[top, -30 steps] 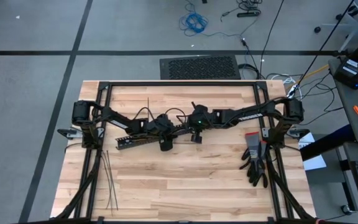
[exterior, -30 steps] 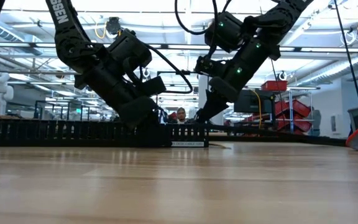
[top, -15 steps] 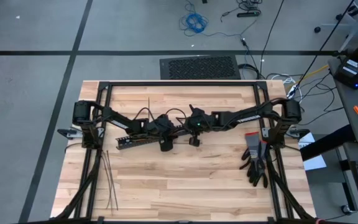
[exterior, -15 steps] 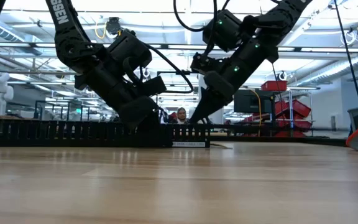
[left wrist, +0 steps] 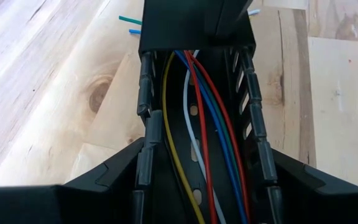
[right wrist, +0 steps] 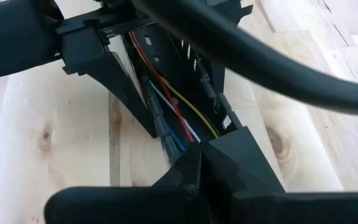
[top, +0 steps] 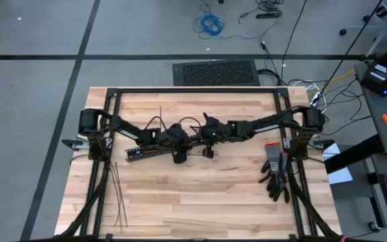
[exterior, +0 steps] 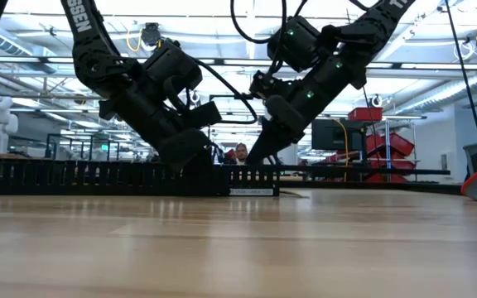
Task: Ziptie cables
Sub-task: Close the black cable duct
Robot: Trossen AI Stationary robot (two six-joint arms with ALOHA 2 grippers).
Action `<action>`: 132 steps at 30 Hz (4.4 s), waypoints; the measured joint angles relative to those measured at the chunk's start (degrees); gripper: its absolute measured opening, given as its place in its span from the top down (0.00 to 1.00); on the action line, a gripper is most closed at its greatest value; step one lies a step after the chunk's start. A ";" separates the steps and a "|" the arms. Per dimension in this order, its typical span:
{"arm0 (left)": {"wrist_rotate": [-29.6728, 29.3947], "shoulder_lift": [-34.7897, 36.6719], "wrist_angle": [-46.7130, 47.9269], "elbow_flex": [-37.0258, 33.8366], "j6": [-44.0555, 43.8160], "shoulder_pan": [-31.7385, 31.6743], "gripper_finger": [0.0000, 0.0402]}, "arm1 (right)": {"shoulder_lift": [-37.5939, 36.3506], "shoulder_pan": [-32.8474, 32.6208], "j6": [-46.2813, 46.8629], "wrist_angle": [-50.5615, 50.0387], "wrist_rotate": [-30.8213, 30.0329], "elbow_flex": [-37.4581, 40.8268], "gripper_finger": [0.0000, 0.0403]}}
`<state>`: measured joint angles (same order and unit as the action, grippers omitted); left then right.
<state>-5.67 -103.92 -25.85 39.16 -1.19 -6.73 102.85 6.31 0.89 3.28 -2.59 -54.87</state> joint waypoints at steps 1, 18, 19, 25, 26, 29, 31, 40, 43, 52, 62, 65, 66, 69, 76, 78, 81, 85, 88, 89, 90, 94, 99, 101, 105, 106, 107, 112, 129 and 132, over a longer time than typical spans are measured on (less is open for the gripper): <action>-0.01 0.00 -0.06 0.00 0.00 -0.01 0.37 | 0.10 0.00 0.00 0.50 -0.02 0.04 1.00; -0.54 -0.10 -1.33 -0.05 -0.11 -0.10 0.43 | 2.01 0.30 -1.22 5.42 -1.00 0.06 1.00; -0.60 -0.09 -1.27 -0.02 -0.11 -0.10 0.42 | 1.92 0.33 -1.29 5.26 -1.04 0.08 1.00; -0.63 -0.09 -0.89 0.00 -0.09 -0.10 0.41 | 1.89 0.32 -2.19 5.35 -1.36 0.13 1.00; -0.63 -0.09 -0.89 0.00 -0.11 -0.10 0.41 | 1.80 0.26 -2.52 5.46 -1.38 0.17 1.00; -0.63 -0.09 -0.83 0.00 -0.07 -0.10 0.41 | 0.95 0.26 -3.08 5.58 -1.46 0.30 1.00; -0.61 -0.09 -0.83 0.00 -0.07 -0.10 0.40 | 0.01 0.28 -3.41 6.06 -1.53 0.30 1.00; -0.59 -0.09 -0.65 0.00 -0.02 -0.07 0.40 | -3.16 0.42 -3.94 2.39 -2.15 0.20 1.00; -0.59 -0.09 -0.52 0.02 0.00 -0.05 0.40 | -3.71 0.85 -3.24 -2.75 -5.02 0.17 1.00; -0.57 -0.04 -0.28 0.04 0.02 -0.05 0.40 | -4.14 1.01 -3.11 -6.90 -8.08 0.17 1.00; -0.52 -0.04 -0.61 0.04 1.70 -0.05 0.40 | -4.18 1.62 -1.55 -9.28 -7.76 0.06 1.00; -0.26 -0.04 -0.65 0.04 1.68 -0.05 0.39 | -4.18 1.62 -1.55 -9.60 -7.73 0.04 1.00; -0.11 -0.04 -0.66 0.04 1.66 -0.07 0.38 | -4.18 1.62 -1.55 -9.71 -7.73 0.04 1.00; -0.25 -0.04 -1.06 0.02 1.86 -0.05 0.30 | -4.18 1.64 -1.55 -9.91 -7.73 0.04 1.00; -0.55 0.09 -2.67 0.02 3.13 -0.03 0.13 | -4.03 1.64 -1.55 -10.11 -6.76 0.02 1.00; -1.16 0.60 -3.10 0.00 3.08 -0.03 0.12 | -3.99 1.64 -1.53 -10.15 -6.56 0.02 1.00; -2.36 1.25 -5.30 0.00 3.14 -0.03 0.11 | -3.98 1.64 -1.53 -10.19 -6.49 0.02 1.00; -2.62 1.42 -9.94 0.00 4.04 -0.03 0.11 | -3.96 1.64 -1.53 -10.27 -6.49 0.02 1.00; -2.50 1.42 -10.24 0.00 3.87 -0.03 0.11 | -3.94 1.64 -1.53 -10.28 -6.47 0.02 1.00; -2.37 1.42 -10.15 0.00 3.40 -0.03 0.12 | -3.94 1.64 -1.53 -10.28 -6.47 0.02 1.00; -2.31 1.42 -9.96 0.00 3.16 -0.03 0.13 | -3.92 1.64 -1.53 -10.27 -6.47 0.02 1.00; -2.29 0.87 -10.15 0.00 1.77 -0.03 0.19 | -3.90 1.64 -1.53 -10.22 -6.44 0.02 1.00; -2.54 -1.40 -11.61 0.00 1.04 -0.03 0.29 | -3.87 1.64 -1.45 -10.00 -6.28 0.02 1.00; -2.62 -2.26 -12.42 0.00 0.38 0.01 0.33 | -3.85 1.64 -1.07 -9.97 -6.18 0.02 1.00; -2.68 -2.89 -13.13 0.00 0.06 0.03 0.40 | -3.81 1.64 -1.07 -8.97 -4.53 0.06 1.00; -2.75 -2.89 -13.13 0.00 0.10 0.03 0.42 | -3.79 1.60 -1.07 -8.67 -4.42 0.06 1.00; -2.83 -2.89 -13.13 0.00 0.11 0.03 0.44 | -3.77 1.57 -1.07 -8.46 -4.24 0.07 1.00; -2.97 -2.89 -13.31 0.00 0.09 0.03 0.51 | -3.30 1.55 -1.07 -7.46 -3.35 0.08 1.00; -2.12 -2.86 -13.22 0.00 0.30 0.29 0.51 | -1.24 2.01 -0.88 -4.95 -3.04 0.02 1.00; -1.70 -2.86 -13.20 0.00 0.47 0.38 0.44 | -1.23 2.00 -0.88 -4.89 -3.06 0.02 1.00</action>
<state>-7.37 -106.78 -39.04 39.16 -0.72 -6.35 101.62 8.31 0.01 -1.61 -5.65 -54.85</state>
